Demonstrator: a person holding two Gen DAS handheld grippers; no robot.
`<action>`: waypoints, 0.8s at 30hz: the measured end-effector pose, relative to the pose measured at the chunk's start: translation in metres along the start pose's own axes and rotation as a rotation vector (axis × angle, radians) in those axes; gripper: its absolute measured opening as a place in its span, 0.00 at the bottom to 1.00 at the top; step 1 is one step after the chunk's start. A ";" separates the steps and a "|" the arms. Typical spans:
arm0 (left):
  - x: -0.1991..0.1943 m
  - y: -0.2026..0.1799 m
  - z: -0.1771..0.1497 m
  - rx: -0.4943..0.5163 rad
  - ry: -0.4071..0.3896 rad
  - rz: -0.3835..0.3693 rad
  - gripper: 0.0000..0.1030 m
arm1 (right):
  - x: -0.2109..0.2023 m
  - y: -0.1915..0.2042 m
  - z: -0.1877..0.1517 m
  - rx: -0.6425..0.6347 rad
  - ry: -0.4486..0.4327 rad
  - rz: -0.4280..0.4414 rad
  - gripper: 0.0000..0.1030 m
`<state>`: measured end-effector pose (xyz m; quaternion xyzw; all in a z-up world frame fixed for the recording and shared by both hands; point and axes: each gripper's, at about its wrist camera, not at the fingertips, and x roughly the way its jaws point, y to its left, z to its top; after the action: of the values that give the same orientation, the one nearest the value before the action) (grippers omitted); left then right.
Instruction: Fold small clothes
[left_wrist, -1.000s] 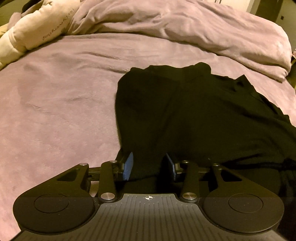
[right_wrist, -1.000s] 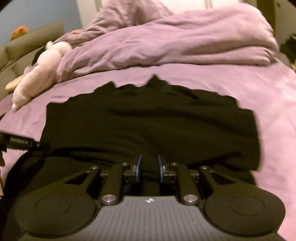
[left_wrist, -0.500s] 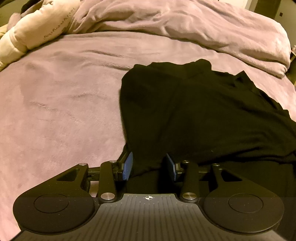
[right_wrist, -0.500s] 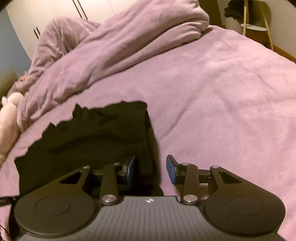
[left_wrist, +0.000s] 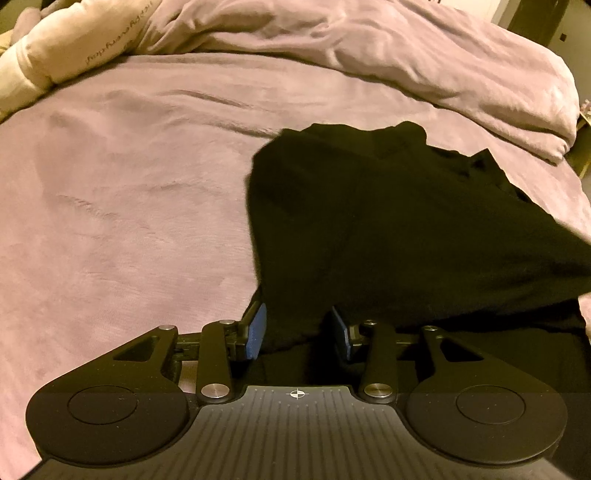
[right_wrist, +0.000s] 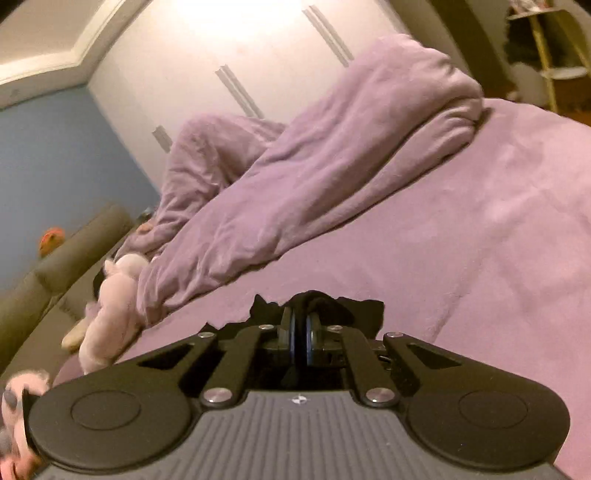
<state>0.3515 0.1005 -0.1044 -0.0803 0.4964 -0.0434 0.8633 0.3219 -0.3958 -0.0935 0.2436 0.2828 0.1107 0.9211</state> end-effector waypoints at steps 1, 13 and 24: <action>0.000 0.001 0.000 0.008 0.000 0.014 0.43 | 0.008 -0.003 -0.004 -0.031 0.066 -0.076 0.05; -0.011 -0.013 -0.001 0.018 -0.024 0.042 0.51 | 0.052 0.095 -0.028 -0.160 0.092 -0.104 0.13; -0.010 -0.012 -0.026 0.129 -0.037 0.148 0.63 | 0.073 0.077 -0.065 -0.080 0.165 0.015 0.13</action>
<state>0.3238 0.0876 -0.1065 0.0117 0.4812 -0.0098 0.8765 0.3389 -0.2795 -0.1354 0.1988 0.3511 0.1488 0.9028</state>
